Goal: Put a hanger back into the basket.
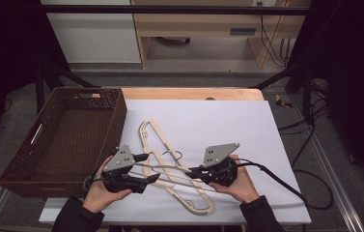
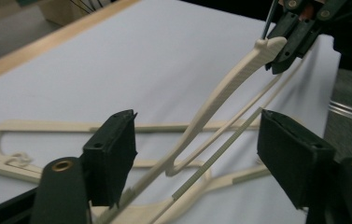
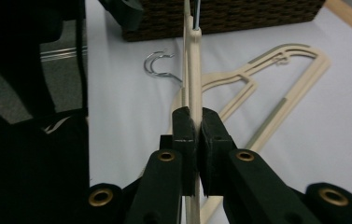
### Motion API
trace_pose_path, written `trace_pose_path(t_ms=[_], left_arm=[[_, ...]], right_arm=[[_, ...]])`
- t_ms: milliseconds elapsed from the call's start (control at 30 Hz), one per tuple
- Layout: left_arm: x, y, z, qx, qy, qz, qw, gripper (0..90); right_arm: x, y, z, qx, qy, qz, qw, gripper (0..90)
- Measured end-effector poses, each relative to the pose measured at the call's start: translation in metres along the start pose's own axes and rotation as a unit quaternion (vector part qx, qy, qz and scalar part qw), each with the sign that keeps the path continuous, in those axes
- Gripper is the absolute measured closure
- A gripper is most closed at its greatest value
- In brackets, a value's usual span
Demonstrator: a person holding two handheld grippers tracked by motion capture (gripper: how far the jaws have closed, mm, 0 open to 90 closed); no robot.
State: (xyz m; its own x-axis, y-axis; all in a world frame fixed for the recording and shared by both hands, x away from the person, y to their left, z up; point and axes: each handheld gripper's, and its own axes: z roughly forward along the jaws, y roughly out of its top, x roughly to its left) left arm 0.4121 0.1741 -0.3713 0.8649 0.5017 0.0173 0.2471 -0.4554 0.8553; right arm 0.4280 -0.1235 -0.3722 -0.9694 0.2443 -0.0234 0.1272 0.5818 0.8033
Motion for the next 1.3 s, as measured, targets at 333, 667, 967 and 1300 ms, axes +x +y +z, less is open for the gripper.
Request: trace_pose_path(t_ms=[333, 667, 967, 1300], left_arm=[[-0.010, -0.002, 0.013, 0.057, -0.035, 0.044, 0.9968, 49.3], [-0.014, -0.005, 0.024, 0.093, -0.049, 0.060, 0.9926, 73.2], [-0.019, -0.003, 0.022, 0.104, -0.054, 0.060, 0.9913, 79.2], [-0.031, 0.001, 0.022, 0.085, -0.061, 0.034, 0.9940, 85.8]], right_arm=[[0.004, -0.003, 0.009, 0.009, 0.045, -0.011, 0.9989, 86.7], [0.005, -0.005, 0.015, 0.012, 0.065, -0.021, 0.9976, 86.5], [0.003, -0.004, 0.013, 0.009, 0.045, -0.009, 0.9989, 81.6], [-0.001, -0.005, 0.014, -0.007, -0.009, 0.017, 0.9998, 63.1]])
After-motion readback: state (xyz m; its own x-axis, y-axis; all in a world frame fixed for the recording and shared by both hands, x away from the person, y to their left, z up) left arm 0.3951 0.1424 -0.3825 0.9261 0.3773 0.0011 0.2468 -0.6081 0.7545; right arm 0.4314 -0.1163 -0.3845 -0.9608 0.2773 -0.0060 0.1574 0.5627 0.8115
